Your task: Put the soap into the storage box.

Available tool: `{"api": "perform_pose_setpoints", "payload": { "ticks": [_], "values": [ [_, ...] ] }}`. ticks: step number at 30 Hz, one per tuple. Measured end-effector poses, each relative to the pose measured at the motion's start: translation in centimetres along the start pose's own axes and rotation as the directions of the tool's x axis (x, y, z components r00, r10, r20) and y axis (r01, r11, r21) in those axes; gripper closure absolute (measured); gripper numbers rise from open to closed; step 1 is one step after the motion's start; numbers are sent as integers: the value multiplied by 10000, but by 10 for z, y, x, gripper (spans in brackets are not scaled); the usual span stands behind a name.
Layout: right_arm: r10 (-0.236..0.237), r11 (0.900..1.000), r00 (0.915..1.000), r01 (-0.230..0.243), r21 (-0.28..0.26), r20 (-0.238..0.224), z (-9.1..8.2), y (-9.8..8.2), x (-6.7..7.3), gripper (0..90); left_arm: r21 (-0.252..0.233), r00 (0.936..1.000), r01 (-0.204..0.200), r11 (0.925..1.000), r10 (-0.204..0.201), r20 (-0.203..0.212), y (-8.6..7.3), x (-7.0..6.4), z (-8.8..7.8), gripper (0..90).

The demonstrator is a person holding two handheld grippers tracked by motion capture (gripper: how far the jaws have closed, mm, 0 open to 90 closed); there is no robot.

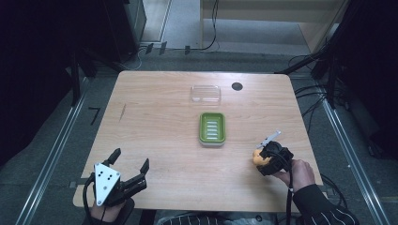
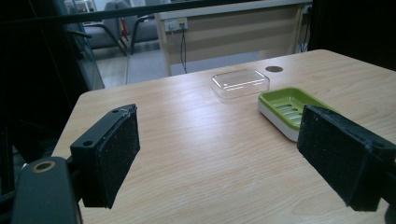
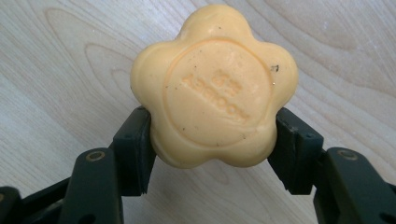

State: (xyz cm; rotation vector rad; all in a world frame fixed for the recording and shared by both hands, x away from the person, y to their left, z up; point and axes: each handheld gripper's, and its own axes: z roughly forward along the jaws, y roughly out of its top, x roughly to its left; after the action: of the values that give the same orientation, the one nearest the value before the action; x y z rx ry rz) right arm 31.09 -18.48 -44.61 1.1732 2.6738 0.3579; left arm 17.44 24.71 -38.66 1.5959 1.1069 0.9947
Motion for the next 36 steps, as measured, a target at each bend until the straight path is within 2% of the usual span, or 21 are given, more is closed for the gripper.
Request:
{"api": "perform_pose_setpoints", "payload": {
  "ticks": [36],
  "values": [
    [-478,9984,9988,482,-311,131,4,39,-5,400,-20,9999,108,9999,-109,-72,-1,1,-2,137]
  ]
}}
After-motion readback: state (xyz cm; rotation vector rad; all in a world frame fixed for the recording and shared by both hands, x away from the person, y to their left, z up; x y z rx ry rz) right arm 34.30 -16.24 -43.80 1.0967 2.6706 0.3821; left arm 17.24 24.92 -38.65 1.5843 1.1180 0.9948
